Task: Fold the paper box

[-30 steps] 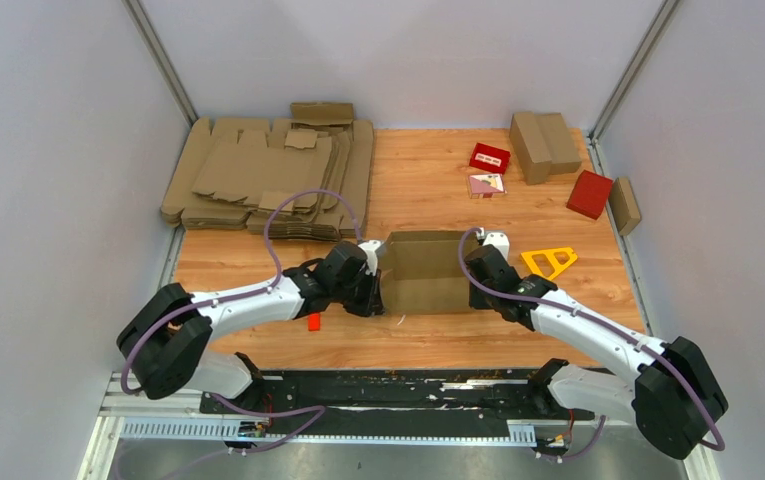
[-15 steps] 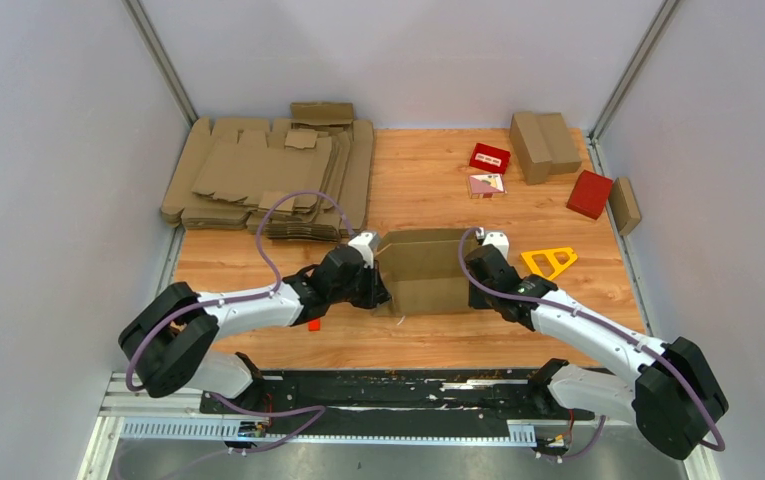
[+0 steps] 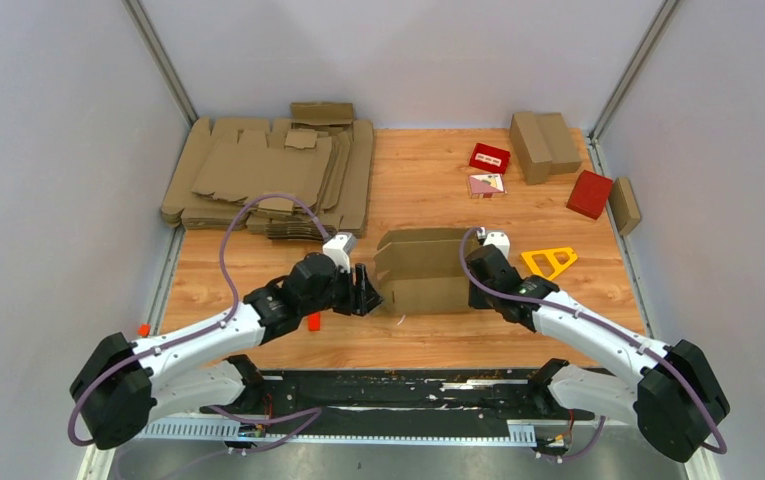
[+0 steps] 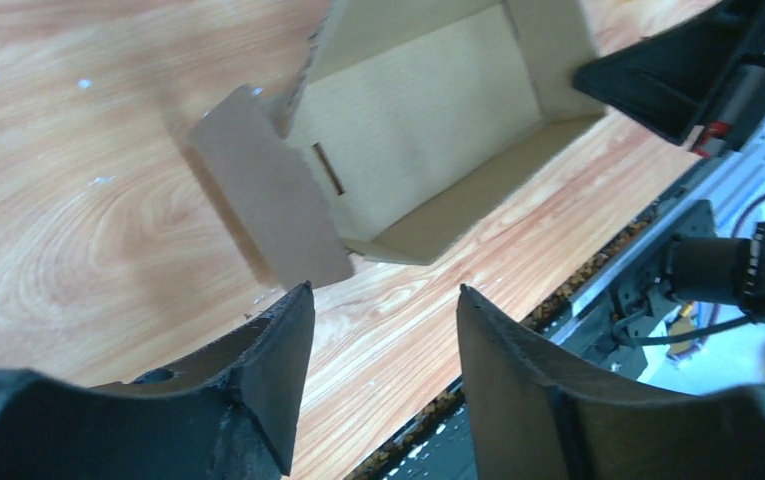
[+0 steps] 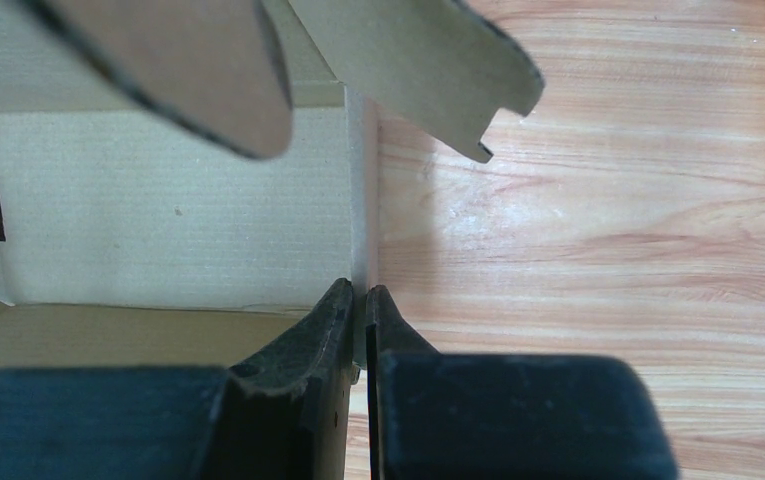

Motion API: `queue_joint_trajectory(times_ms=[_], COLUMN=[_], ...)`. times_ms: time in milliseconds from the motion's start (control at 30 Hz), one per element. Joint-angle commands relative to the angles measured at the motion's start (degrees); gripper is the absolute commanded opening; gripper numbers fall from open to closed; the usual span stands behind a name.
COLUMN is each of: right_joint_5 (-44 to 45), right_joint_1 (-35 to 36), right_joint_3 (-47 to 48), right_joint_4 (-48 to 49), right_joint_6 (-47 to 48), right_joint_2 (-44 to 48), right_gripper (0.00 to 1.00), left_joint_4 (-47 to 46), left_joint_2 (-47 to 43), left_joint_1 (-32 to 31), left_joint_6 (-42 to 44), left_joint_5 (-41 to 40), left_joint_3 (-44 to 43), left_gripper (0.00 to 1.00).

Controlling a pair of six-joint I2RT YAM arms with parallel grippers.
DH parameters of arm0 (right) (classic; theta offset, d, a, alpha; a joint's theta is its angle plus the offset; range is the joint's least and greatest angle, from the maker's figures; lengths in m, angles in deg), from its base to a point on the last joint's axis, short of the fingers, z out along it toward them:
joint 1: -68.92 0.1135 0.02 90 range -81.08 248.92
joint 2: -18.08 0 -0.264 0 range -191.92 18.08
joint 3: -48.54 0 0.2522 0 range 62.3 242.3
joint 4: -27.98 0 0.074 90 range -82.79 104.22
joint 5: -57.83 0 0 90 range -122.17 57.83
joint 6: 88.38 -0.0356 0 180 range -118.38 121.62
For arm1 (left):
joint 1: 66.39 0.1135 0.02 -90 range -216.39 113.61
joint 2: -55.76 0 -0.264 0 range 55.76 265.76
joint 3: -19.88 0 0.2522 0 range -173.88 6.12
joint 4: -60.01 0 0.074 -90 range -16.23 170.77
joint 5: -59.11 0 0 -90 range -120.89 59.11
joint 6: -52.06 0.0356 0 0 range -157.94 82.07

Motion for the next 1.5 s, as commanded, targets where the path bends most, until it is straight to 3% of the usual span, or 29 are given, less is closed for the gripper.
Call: queue_joint_trajectory(times_ms=[0, 167, 300, 500, 667, 733, 933, 1167, 1467], right_joint_5=[-0.2, 0.0, 0.0, -0.2, 0.0, 0.2, 0.5, 0.1, -0.3], right_joint_1=[0.2, 0.2, 0.2, 0.2, 0.2, 0.2, 0.2, 0.3, 0.6], right_joint_3=[-0.4, -0.8, -0.5, -0.4, -0.5, -0.5, 1.1, 1.9, 2.9], right_joint_4=[1.9, 1.6, 1.4, 1.6, 1.6, 1.5, 0.1, -0.3, -0.6], right_joint_6=[-1.0, -1.3, -1.2, -1.2, -1.2, -1.5, -3.2, -4.2, -4.2], right_joint_2=[1.3, 1.9, 1.8, 1.6, 1.3, 1.1, -0.2, -0.3, -0.4], right_gripper=[0.0, 0.0, 0.0, 0.0, 0.0, 0.0, 0.0, 0.0, 0.0], left_joint_4=[6.6, 5.2, 5.2, 8.4, 15.5, 17.3, 18.5, 14.8, 13.6], left_joint_2=[2.1, 8.3, 12.9, 16.2, 15.4, 14.7, 14.2, 19.2, 24.2], left_joint_1=[-0.2, -0.2, -0.3, -1.0, -2.5, -3.1, -5.8, -6.7, -7.0], left_joint_6=[1.4, 3.0, 4.2, 5.5, 7.3, 7.7, 8.1, 8.2, 8.7], left_joint_5=[-3.7, -4.9, -4.4, -4.7, -8.8, -9.6, -8.7, -1.0, 1.7], left_joint_3=[-3.3, -6.8, -9.4, -11.8, -14.4, -15.0, -17.5, -21.3, -25.3], left_gripper=[0.65, 0.67, 0.52, 0.38, 0.12, 0.07, 0.04, 0.03, 0.05])
